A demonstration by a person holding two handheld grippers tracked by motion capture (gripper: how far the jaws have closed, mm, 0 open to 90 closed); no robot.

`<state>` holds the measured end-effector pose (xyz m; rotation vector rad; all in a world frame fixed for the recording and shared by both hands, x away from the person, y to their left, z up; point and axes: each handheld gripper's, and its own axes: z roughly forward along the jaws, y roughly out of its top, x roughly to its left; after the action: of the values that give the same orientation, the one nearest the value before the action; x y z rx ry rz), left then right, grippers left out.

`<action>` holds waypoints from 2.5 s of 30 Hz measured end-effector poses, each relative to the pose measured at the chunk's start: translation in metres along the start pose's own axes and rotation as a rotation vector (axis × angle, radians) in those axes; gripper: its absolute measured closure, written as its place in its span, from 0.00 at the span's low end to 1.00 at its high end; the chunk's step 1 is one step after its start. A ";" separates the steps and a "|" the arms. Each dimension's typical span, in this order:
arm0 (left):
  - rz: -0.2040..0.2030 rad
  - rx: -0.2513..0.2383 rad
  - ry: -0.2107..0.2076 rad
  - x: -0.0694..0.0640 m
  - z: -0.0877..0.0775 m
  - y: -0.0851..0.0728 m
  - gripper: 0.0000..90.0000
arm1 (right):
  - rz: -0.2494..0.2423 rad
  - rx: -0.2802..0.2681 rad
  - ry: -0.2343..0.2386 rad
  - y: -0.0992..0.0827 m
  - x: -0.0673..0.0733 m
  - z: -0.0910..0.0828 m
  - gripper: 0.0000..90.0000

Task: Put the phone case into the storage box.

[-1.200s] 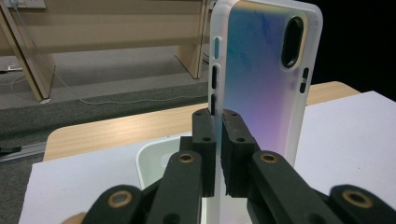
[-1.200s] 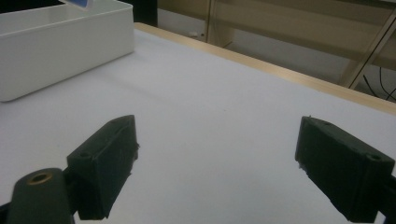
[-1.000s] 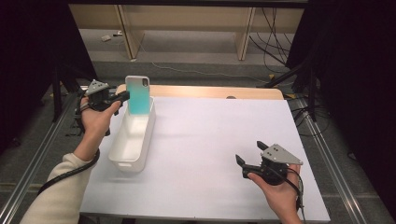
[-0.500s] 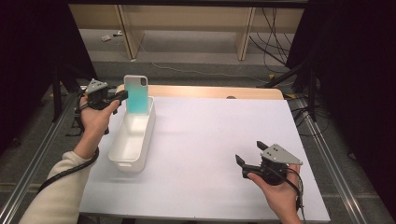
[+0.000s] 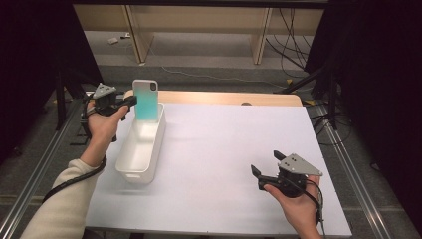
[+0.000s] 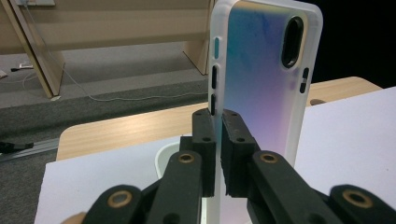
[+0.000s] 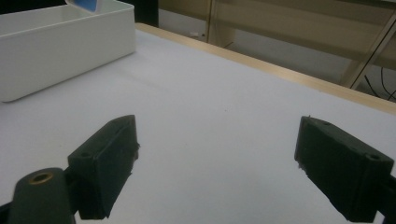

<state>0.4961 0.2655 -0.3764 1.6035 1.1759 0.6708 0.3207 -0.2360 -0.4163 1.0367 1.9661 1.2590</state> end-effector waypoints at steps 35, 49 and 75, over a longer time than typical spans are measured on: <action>0.011 0.010 0.023 0.007 0.013 0.003 0.95 | 0.018 -0.004 0.000 -0.001 -0.002 -0.005 0.16; -0.001 0.029 0.037 0.011 0.020 0.000 0.95 | 0.023 -0.004 0.003 -0.002 -0.002 -0.005 0.16; -0.004 0.047 0.045 0.015 0.032 -0.003 0.95 | 0.022 0.003 0.007 -0.002 -0.002 -0.005 0.17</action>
<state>0.5272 0.2667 -0.3923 1.6323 1.2358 0.6841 0.3175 -0.2403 -0.4163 1.0598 1.9678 1.2739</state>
